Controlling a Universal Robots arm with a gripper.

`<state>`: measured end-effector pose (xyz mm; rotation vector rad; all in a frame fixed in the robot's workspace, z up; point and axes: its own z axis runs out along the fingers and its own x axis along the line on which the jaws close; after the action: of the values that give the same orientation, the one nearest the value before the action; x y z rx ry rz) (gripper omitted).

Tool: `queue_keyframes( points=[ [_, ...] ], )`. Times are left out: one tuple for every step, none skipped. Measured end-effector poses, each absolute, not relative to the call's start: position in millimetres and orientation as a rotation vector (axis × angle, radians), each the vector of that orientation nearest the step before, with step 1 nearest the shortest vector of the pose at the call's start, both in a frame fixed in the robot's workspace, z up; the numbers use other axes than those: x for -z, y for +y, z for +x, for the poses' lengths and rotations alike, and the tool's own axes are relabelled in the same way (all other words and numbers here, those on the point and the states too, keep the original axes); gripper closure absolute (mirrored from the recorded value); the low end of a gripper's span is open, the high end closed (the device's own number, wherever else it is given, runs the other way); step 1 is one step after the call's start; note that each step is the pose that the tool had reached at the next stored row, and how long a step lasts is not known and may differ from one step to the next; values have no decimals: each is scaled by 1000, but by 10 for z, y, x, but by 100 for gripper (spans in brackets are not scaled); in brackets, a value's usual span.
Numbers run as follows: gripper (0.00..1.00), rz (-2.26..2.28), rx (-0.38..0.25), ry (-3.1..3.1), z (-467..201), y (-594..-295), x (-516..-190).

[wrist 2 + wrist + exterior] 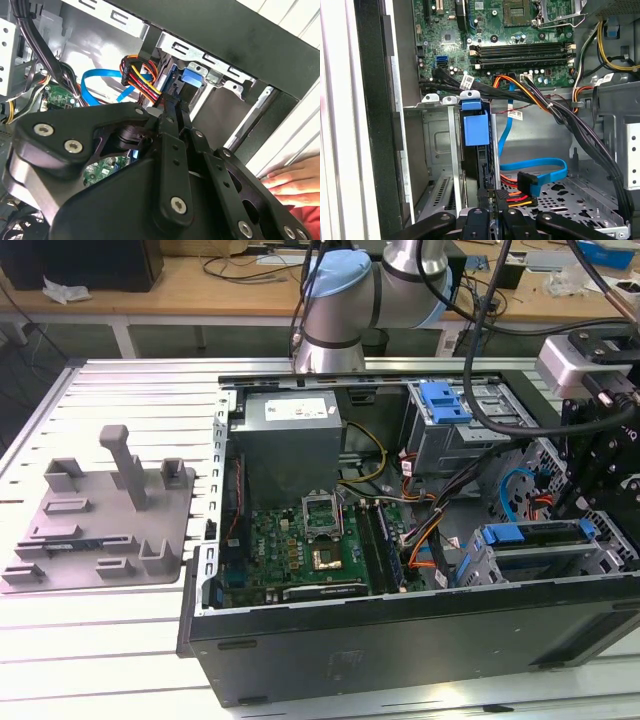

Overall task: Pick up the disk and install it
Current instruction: 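Insert the first disk wire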

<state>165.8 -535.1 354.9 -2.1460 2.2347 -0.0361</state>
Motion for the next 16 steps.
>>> queue_keyframes(
  points=[
    [84,-2145,36,2236,1658,-5351,-3549],
    [84,-2143,36,2238,1658,-5351,-3549],
    [84,-2141,36,2240,1658,-5351,-3549],
    [84,-2139,36,2241,1658,-5351,-3548],
    [84,-2139,36,2242,1658,-5351,-3547],
    [84,-2139,36,2242,1658,-5351,-3546],
    [84,-2138,36,2242,1658,-5351,-3542],
    [84,-2138,36,2242,1658,-5351,-3534],
    [84,-2138,36,2242,1658,-5351,-3533],
    [84,-2138,36,2242,1658,-5351,-3531],
    [84,-2138,36,2242,1658,-5351,-3529],
    [84,-2138,36,2242,1658,-5351,-3527],
    [84,-2138,36,2242,1659,-5351,-3526],
    [84,-2138,36,2242,1660,-5351,-3525],
    [84,-2138,36,2242,1660,-5351,-3523],
    [84,-2138,36,2242,1661,-5351,-3521]
  ],
)
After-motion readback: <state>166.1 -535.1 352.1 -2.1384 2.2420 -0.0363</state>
